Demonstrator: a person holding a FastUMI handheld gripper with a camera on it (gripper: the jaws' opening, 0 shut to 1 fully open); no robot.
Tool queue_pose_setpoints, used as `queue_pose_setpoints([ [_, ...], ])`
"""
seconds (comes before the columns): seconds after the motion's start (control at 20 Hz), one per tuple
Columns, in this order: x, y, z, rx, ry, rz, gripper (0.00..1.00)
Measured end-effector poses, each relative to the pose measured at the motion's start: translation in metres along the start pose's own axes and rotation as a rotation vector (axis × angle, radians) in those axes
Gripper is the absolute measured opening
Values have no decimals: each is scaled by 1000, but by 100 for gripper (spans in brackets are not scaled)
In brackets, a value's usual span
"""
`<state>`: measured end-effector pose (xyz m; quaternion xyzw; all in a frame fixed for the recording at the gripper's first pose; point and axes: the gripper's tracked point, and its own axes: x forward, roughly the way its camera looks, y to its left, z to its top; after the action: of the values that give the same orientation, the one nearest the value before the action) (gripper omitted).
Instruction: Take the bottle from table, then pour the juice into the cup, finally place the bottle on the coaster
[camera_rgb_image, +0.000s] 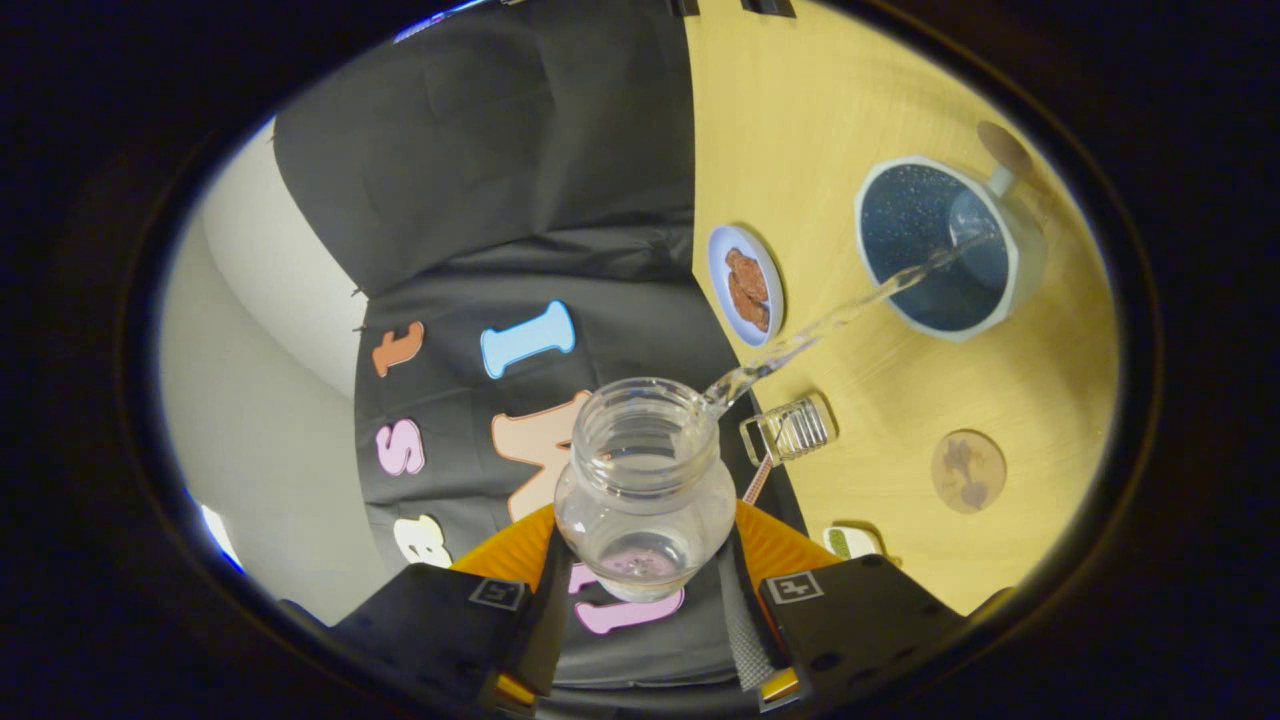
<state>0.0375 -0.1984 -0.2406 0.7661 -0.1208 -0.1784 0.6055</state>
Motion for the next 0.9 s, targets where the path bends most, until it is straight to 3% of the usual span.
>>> queue_pose_setpoints([
  [0.9, 7, 0, 12, 90, -40, 11, 72],
])
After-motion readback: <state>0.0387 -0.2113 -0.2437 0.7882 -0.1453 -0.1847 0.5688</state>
